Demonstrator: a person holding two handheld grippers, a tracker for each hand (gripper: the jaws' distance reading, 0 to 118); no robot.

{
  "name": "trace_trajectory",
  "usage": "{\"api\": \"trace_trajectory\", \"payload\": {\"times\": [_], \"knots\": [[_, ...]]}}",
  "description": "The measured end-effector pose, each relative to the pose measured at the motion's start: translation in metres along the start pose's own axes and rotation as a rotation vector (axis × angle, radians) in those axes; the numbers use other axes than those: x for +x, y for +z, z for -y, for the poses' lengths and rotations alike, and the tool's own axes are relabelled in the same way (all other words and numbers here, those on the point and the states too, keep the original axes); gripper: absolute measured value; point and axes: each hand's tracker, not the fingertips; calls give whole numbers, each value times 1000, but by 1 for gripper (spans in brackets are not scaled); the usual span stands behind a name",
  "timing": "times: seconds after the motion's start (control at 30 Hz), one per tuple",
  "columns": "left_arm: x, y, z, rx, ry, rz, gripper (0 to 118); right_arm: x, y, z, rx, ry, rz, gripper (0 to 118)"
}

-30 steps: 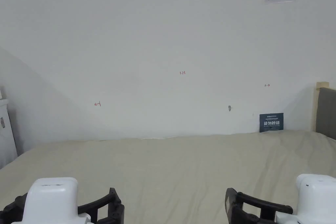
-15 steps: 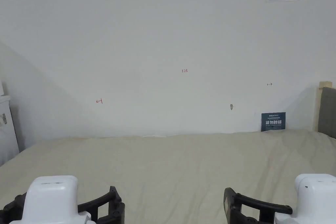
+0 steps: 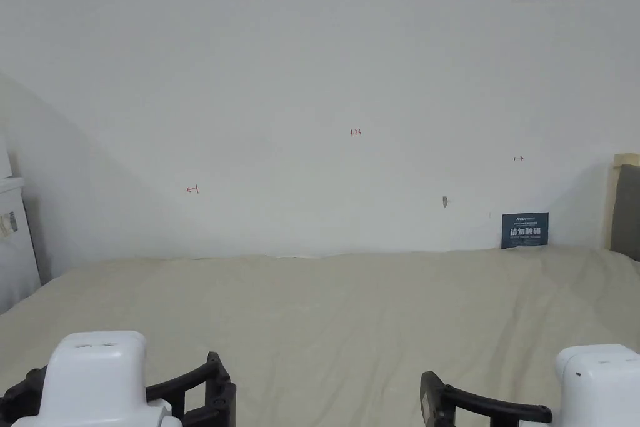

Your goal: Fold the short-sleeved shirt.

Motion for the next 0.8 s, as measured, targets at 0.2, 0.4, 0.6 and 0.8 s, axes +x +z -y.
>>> {"api": "trace_trajectory", "payload": {"times": [0.2, 0.4, 0.6, 0.8], "knots": [[1, -1, -1, 4, -1, -3, 110, -1, 0, 1, 6, 23, 26, 118], [1, -2, 1, -9, 6, 9, 110, 2, -1, 1, -23, -4, 5, 118], [2, -5, 3, -22, 4, 9, 110, 5, -1, 2, -18, -21, -3, 118], [3, -5, 3, -27, 8, 17, 110, 3, -2, 1, -36, -20, 38, 118]]}}
